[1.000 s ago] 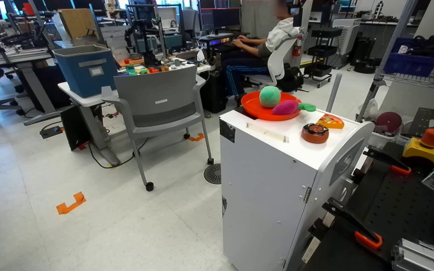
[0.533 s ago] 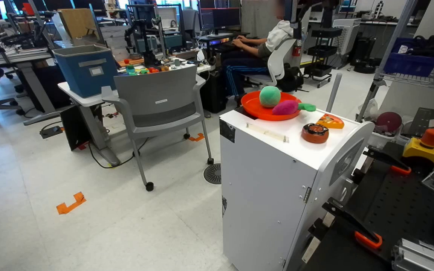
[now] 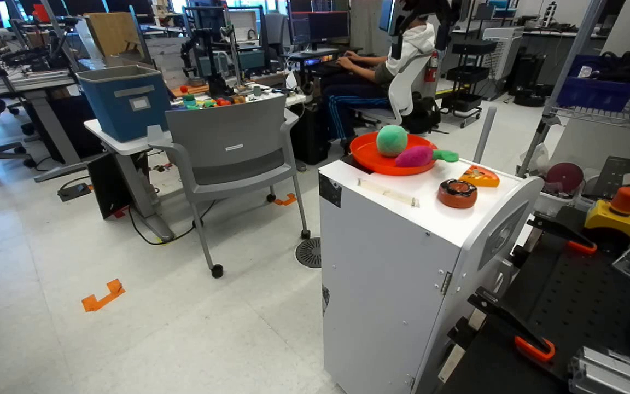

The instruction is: Remove the beetroot plushie from the orange plate

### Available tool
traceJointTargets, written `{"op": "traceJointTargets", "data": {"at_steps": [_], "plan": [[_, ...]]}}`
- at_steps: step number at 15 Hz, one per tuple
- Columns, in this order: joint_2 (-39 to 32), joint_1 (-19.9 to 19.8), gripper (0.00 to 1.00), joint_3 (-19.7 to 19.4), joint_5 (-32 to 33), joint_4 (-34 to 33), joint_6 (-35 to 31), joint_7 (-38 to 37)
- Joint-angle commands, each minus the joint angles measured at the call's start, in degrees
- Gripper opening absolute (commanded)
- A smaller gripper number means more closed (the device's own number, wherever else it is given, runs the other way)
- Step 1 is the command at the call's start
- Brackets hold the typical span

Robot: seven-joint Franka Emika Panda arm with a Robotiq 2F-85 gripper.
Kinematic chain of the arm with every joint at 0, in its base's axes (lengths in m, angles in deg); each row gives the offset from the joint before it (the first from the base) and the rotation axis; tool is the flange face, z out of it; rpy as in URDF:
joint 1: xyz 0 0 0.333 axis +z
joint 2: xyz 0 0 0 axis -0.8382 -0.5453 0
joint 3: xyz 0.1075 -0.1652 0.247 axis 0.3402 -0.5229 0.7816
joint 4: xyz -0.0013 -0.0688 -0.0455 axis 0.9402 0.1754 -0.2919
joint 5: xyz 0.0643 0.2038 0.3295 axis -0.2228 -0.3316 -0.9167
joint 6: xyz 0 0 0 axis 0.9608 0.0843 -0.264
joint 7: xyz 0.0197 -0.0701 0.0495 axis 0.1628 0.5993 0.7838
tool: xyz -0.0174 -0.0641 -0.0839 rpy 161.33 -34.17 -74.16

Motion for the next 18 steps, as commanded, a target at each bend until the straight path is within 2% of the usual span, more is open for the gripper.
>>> {"op": "traceJointTargets", "data": {"at_steps": [1, 6, 9, 14, 18], "plan": [[-1.43, -0.69, 1.00, 0.35, -3.64, -1.37, -0.47, 3.82], [-2.43, -0.56, 1.00, 0.17, -2.92, -2.03, 2.91, 9.04], [-3.93, 0.02, 1.00, -0.97, 2.22, -3.07, 4.05, 6.58], [-6.40, 0.54, 1.00, -1.98, 9.68, -4.16, 1.94, 5.04], [-5.82, 0.10, 1.00, -1.55, 8.45, -3.01, 1.89, 6.03]]}}
